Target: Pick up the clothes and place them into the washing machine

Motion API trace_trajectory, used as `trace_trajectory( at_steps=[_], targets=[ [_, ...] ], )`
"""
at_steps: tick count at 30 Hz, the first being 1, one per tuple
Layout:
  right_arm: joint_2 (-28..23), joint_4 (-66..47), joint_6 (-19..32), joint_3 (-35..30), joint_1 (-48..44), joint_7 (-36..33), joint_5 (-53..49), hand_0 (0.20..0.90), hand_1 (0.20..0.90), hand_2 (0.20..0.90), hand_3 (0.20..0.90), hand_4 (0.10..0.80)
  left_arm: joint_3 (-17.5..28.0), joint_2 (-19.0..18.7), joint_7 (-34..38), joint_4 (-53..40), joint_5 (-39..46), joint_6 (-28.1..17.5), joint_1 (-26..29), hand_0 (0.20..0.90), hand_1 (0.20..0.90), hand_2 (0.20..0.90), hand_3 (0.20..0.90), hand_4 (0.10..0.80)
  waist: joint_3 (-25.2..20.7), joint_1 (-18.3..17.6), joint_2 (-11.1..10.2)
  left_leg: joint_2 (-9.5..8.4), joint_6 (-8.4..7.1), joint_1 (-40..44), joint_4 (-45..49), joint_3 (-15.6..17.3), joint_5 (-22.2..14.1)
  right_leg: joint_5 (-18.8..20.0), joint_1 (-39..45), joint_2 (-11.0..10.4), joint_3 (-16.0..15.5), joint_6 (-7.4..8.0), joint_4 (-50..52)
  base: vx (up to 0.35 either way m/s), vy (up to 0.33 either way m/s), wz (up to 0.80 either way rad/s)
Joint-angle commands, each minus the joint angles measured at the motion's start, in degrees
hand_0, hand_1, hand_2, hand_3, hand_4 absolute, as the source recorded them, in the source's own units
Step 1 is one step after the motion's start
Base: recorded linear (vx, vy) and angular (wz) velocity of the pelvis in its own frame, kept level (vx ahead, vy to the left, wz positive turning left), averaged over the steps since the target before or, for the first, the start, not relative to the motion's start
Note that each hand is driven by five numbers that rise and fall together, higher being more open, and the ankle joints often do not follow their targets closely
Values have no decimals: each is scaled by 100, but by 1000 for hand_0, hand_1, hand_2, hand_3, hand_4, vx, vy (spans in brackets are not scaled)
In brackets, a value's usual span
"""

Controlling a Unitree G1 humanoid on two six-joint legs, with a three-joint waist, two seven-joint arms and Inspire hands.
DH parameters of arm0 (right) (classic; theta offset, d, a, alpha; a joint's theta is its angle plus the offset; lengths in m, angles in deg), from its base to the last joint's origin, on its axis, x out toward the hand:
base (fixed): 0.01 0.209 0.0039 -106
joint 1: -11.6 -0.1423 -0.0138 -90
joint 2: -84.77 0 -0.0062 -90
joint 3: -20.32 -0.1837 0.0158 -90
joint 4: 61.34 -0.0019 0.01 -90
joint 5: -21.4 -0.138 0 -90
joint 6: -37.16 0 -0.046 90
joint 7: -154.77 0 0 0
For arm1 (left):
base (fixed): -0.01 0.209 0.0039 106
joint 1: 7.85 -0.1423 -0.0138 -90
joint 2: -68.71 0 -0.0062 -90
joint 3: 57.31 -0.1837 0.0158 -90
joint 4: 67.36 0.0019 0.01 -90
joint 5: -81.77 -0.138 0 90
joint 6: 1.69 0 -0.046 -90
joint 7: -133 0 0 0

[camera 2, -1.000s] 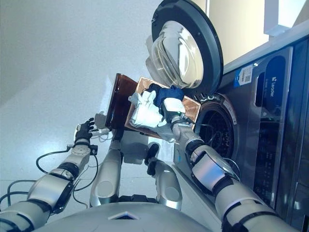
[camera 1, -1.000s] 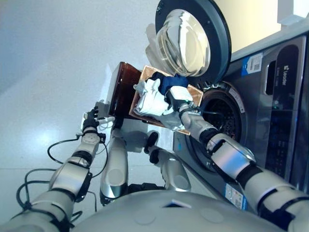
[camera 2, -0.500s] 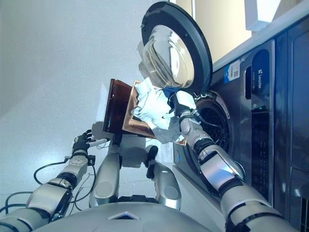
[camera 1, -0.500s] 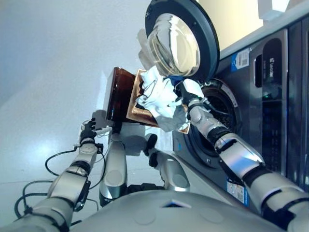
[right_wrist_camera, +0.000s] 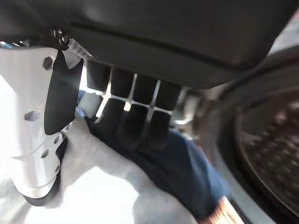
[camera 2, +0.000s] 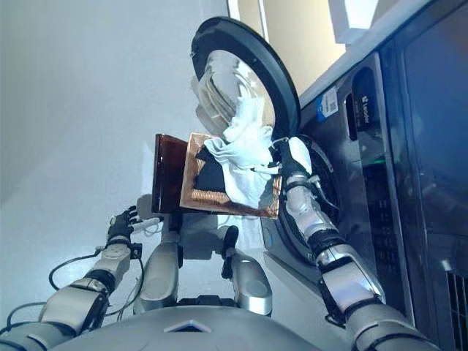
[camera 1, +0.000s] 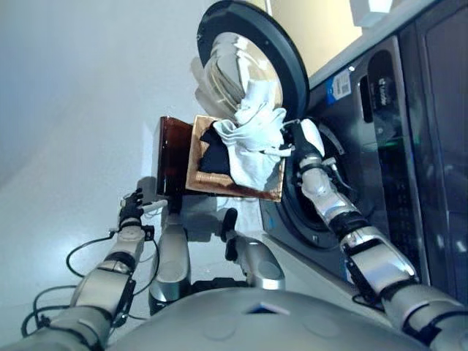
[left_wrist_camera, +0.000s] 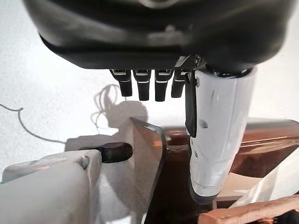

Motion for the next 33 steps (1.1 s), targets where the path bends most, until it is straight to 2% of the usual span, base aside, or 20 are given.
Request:
trace_trajectory(
  at_steps=[1,9,17,22,29,31,32,33],
  targets=[
    [-603,-704,544,-502,-72,-180,-561,200,200,200,200,300,148,180,-16,161,-200,-137,-29,900,900,900,900,800,-411,-103,221,-107,-190,298,-42,124,-482,298,-177,-131,451,176,12,42,36,-20],
    [-149,-631,795,-1100,466,-59,-1769,200,200,200,200,300,55,369,-71,51,-317,-140,-373,900,900,900,900,800,-679,-146,560,-211,-176,792,-461,312,-402,365,125,-303,580,251,-207,44,42,-13],
    [363,-125,978,-1360,586,58,-3081,200,200,200,200,300,-30,455,-36,32,-375,-127,-619,900,900,900,900,800,-910,-148,902,-269,-197,1165,-680,371,-388,292,406,-409,568,270,-281,50,23,-3],
    [608,21,1129,-1485,619,122,-3794,200,200,200,200,300,-56,509,-10,45,-379,-120,-726,900,900,900,900,800,-981,-139,997,-259,-219,1265,-718,389,-402,269,504,-432,531,269,-316,34,5,-1],
    [1004,454,1398,-1724,408,264,-5141,200,200,200,200,300,-203,628,49,8,-253,-119,-800,900,900,900,900,800,-917,-129,1196,-284,-218,1280,-703,382,-433,173,482,-446,509,235,-234,6,4,0],
    [1077,630,1479,-1820,237,253,-5497,200,200,200,200,300,-275,677,57,-28,-167,-139,-796,900,900,900,900,800,-829,-132,1311,-305,-214,1234,-617,398,-474,143,427,-477,529,229,-180,-27,73,1],
    [1140,759,1524,-1917,89,250,-5813,200,200,200,200,300,-355,730,58,-86,-73,-161,-795,900,900,900,900,800,-750,-140,1439,-340,-202,1153,-513,430,-518,126,342,-508,550,223,-128,-39,75,0],
    [1134,766,1525,-1919,83,257,-5819,200,200,200,200,300,-357,732,58,-86,-72,-161,-791,900,900,900,900,800,-751,-135,1441,-339,-202,1143,-502,432,-525,124,333,-507,554,223,-121,-50,77,-6]
  ],
)
